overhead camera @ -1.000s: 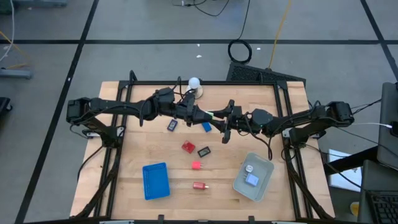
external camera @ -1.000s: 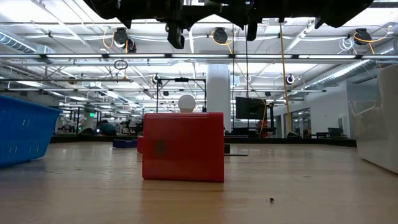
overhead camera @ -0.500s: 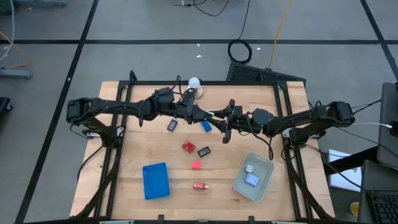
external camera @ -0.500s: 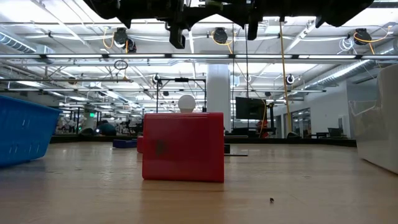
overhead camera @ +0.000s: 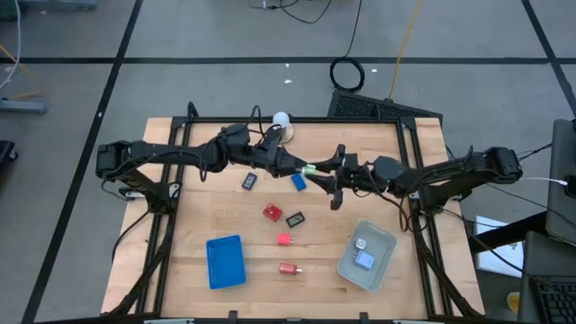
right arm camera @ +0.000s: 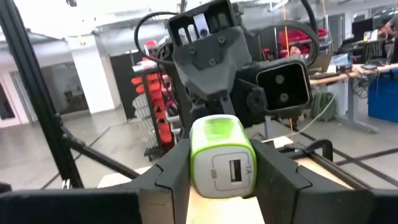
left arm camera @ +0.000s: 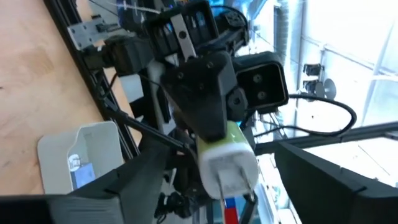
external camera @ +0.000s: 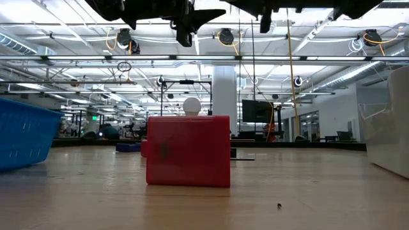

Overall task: Pick & Place Office items
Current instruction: Put the green charger adapter into the gray bin

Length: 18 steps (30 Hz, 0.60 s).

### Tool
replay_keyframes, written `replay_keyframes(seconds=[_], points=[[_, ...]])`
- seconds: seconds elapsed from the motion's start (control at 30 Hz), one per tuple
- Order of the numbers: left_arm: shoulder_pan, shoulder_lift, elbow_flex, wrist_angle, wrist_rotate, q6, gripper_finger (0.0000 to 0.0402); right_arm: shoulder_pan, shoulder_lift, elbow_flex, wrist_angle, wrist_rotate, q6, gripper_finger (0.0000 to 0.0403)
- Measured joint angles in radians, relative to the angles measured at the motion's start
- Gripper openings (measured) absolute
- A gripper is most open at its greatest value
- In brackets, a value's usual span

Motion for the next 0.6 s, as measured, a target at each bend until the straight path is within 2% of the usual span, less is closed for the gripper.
replay_keyframes(seconds=[0.27,0.6], points=[[0.019,0.0,0.0,-0.002,0.106,0.025,0.0349,0.014,-0.132,0.0,-0.199,0.0,0.001,0.0125],[0.029,0.0,0.0,-0.003,0.102,0.119,0.0351,0.068,-0.301,0.0,-0.416,-0.001,0.066,0.0125]])
